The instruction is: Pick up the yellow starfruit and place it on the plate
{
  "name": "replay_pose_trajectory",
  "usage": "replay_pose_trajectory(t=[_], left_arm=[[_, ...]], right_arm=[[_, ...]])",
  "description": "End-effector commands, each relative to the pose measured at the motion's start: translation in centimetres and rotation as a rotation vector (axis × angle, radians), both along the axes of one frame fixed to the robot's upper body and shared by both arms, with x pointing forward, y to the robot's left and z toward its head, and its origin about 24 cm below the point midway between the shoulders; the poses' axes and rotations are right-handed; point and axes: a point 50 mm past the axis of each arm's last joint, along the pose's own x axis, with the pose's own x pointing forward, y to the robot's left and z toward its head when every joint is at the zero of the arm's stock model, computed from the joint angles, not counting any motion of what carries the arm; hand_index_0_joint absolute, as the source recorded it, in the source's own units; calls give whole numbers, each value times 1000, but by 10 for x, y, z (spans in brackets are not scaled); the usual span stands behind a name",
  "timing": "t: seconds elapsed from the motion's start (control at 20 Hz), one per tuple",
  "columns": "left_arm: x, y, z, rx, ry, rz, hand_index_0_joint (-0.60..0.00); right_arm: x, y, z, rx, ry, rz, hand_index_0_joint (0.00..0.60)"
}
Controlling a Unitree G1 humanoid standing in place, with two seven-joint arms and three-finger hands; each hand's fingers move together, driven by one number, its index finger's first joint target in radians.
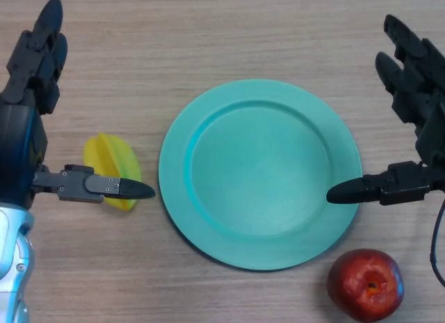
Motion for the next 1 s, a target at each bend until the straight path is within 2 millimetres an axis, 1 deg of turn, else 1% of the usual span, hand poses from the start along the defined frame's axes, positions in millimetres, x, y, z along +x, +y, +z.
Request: replay_pose_trajectory(t=[0.05, 0.4, 0.5, 0.65, 0.85, 1.0], left_arm=[[-13, 9, 31, 30, -185, 12, 0], [-14, 13, 26, 36, -159, 11, 0], [-13, 15, 20, 66, -122, 5, 0], [-8, 25, 8, 134, -69, -6, 0], [-1, 39, -10, 218, -32, -39, 0], [8, 43, -21, 294, -24, -35, 0]], right_arm=[[-12, -6, 35, -20, -229, -13, 0], [-9, -3, 34, -25, -228, -10, 0], [-7, -3, 36, -24, -228, -9, 0], [-6, -4, 35, -35, -232, -10, 0], [-5, -3, 35, -38, -247, -15, 0], [-4, -2, 34, -45, -243, -12, 0]])
